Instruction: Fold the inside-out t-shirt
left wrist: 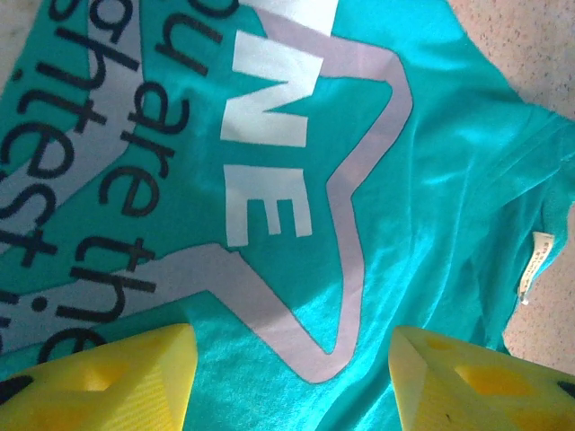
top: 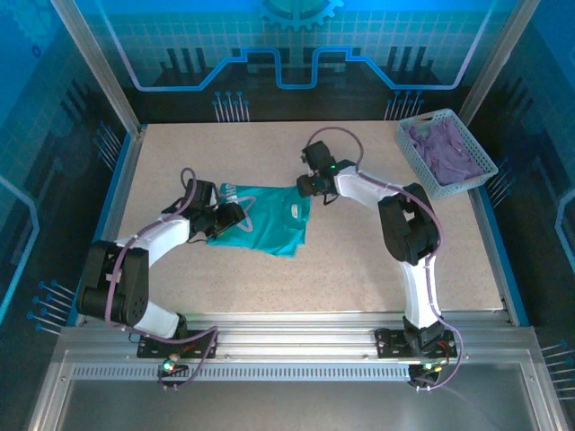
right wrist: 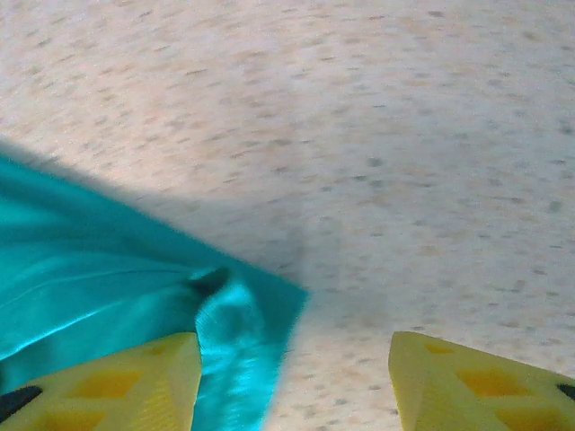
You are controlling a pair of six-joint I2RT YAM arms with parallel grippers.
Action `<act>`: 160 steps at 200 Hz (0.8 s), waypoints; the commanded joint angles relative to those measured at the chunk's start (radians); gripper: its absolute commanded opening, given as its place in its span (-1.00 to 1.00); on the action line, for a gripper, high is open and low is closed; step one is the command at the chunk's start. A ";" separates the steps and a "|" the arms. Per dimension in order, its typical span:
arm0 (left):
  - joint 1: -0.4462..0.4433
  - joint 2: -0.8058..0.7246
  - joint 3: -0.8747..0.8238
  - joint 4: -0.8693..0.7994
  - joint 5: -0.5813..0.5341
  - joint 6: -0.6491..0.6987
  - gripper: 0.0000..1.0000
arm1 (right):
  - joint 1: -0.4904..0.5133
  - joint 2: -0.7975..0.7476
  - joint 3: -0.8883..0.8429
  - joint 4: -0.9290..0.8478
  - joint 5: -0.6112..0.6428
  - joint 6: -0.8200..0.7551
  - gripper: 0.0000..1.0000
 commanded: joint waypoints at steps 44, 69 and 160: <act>-0.007 -0.073 -0.011 0.039 -0.009 0.046 0.19 | 0.040 -0.194 -0.205 0.016 -0.176 0.012 0.02; -0.006 -0.031 0.028 0.049 -0.026 0.057 0.20 | 0.149 -0.261 -0.297 0.048 -0.230 0.026 -0.07; 0.062 0.146 0.099 0.032 -0.040 0.103 0.21 | 0.151 -0.086 -0.229 -0.053 -0.241 0.096 -0.32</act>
